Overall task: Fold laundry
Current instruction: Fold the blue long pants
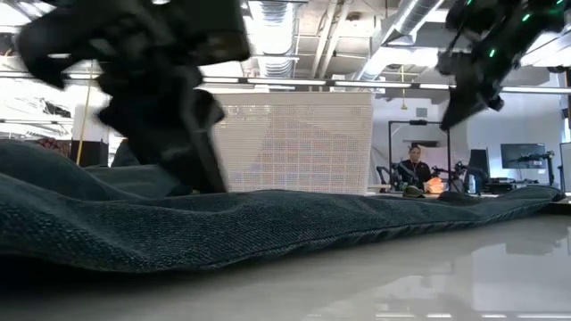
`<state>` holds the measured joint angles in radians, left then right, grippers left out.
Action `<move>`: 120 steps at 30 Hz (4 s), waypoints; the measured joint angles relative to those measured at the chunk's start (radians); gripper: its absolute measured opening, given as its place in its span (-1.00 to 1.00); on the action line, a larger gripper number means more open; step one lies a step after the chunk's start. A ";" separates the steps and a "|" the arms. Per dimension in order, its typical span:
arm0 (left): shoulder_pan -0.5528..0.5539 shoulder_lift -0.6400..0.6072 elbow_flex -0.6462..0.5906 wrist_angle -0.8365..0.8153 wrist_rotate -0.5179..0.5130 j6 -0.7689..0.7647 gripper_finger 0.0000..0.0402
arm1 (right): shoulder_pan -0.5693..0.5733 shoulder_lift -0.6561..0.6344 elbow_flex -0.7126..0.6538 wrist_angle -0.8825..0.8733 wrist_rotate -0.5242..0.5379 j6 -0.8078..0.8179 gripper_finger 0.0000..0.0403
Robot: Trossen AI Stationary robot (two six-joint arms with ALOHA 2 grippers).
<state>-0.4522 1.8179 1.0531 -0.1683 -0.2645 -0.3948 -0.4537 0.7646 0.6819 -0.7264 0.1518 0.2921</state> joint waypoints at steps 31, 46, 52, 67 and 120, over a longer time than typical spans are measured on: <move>-0.081 -0.083 0.218 -0.271 -0.104 0.215 -0.57 | 0.581 0.734 0.001 0.377 0.123 0.285 -0.90; -0.248 -0.389 -0.226 0.080 -0.313 -0.062 -0.93 | 0.447 0.726 0.000 0.118 0.291 0.404 -0.90; -0.224 -0.341 -0.336 0.358 -0.265 -0.036 -0.99 | 0.419 0.676 0.010 0.027 0.404 0.468 -0.90; -0.244 -0.525 -0.330 -0.055 -0.255 -0.021 -1.00 | 0.698 0.593 0.095 0.686 0.439 0.390 -0.90; 0.274 -0.515 -0.010 -0.566 -0.050 -0.011 -0.99 | 0.798 0.545 0.219 0.306 0.568 0.240 -0.90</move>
<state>-0.1780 1.3031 1.0426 -0.7343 -0.3143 -0.4055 0.3445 1.3101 0.9007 -0.4202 0.7200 0.5319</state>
